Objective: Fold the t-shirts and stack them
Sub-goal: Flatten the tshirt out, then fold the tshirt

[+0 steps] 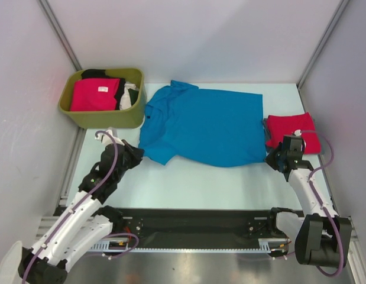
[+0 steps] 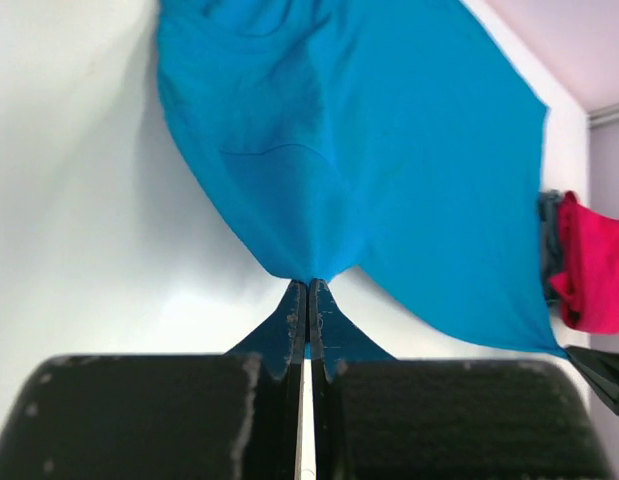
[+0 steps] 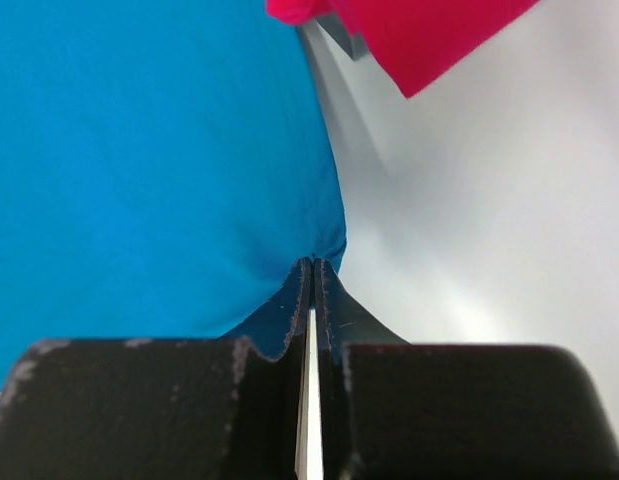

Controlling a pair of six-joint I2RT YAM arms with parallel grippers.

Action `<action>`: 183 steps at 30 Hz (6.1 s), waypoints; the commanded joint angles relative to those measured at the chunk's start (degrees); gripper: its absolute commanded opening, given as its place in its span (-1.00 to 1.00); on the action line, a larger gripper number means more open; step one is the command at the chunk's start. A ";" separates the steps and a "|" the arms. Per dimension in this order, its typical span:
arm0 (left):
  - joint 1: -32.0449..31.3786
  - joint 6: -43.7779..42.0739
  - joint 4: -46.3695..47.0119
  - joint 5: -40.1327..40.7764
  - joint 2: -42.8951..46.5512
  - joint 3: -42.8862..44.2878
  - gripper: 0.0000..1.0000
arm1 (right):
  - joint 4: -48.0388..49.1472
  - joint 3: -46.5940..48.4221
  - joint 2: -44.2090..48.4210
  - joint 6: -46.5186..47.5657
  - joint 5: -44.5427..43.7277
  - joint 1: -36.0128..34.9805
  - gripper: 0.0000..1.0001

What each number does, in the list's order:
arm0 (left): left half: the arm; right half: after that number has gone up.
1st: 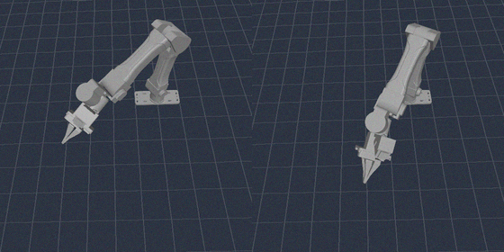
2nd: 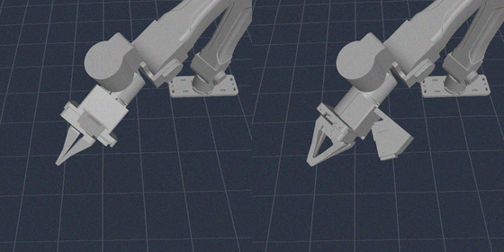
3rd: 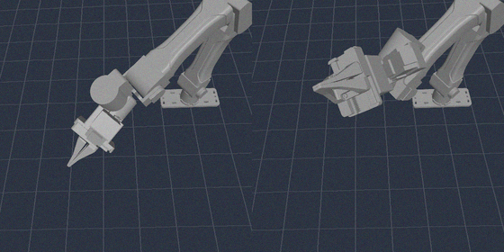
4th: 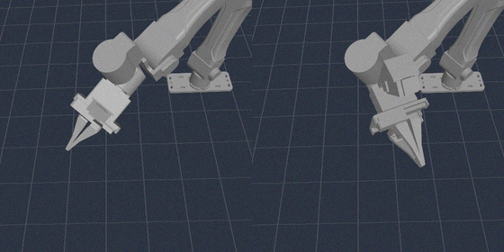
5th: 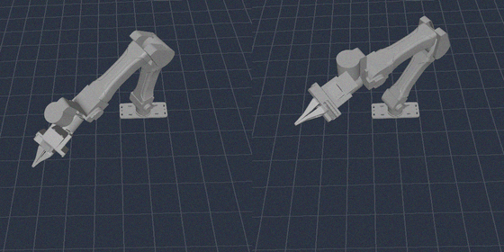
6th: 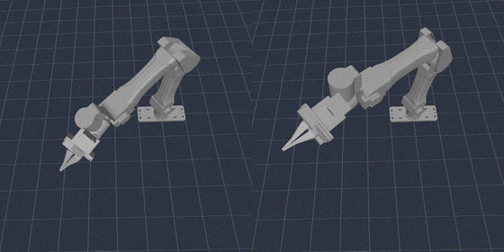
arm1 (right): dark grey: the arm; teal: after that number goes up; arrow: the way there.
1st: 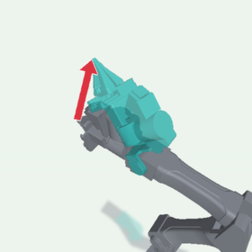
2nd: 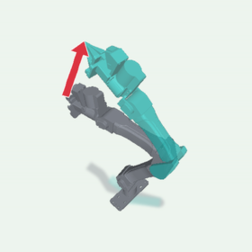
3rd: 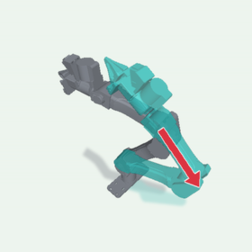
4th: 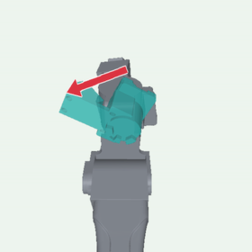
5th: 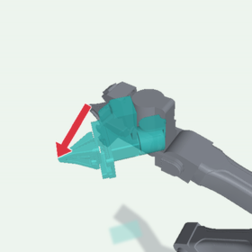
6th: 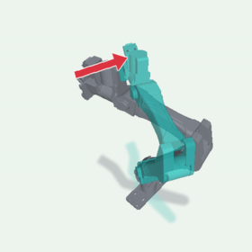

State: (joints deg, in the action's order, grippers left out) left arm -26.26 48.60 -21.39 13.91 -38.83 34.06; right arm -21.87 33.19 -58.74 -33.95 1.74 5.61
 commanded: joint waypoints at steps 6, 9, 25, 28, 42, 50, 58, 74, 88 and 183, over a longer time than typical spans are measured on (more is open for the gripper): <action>-0.28 0.00 -1.47 1.64 -3.35 3.29 -0.99 | 1.65 1.79 -5.41 0.73 -4.63 -3.41 -1.00; -0.28 -0.78 0.29 1.21 -8.25 4.95 -0.99 | 2.44 3.63 -7.96 0.47 -5.69 -3.41 -1.00; 4.20 -3.07 5.92 1.29 -31.30 22.70 -0.99 | 2.27 22.70 -24.22 0.03 -6.57 -0.86 -1.00; 5.78 -3.25 5.92 0.77 -35.87 26.66 -0.99 | 2.71 25.86 -27.82 -0.41 -5.87 0.10 -1.00; 9.82 -5.62 8.82 -0.81 -56.16 45.20 -0.99 | 3.41 36.16 -40.31 -1.82 -4.72 0.63 -1.00; 10.00 -7.38 7.07 -2.31 -67.24 57.50 -0.99 | 3.76 38.61 -43.56 -1.90 -4.82 0.72 -1.00; 10.97 -7.64 4.42 -3.01 -72.44 64.72 -0.99 | 3.67 41.08 -45.23 -2.17 -5.60 0.72 -1.00; 12.02 -11.33 6.37 -6.79 -81.57 74.37 -0.15 | 10.43 37.76 -43.58 -3.84 -5.52 -0.07 -0.16; 5.87 -14.50 8.19 -4.50 -60.06 53.32 0.93 | 18.35 12.09 -24.58 -19.81 -19.91 -11.31 0.09; 8.42 -1.05 -2.17 11.32 -39.05 33.54 -0.99 | -8.36 30.10 -14.65 -12.54 -16.68 -0.77 -1.00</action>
State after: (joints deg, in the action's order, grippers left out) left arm -18.37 49.71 -20.64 23.42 -83.68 67.00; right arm -24.62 62.81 -77.17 -47.66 -14.09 4.01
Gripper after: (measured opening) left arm 0.025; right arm 0.025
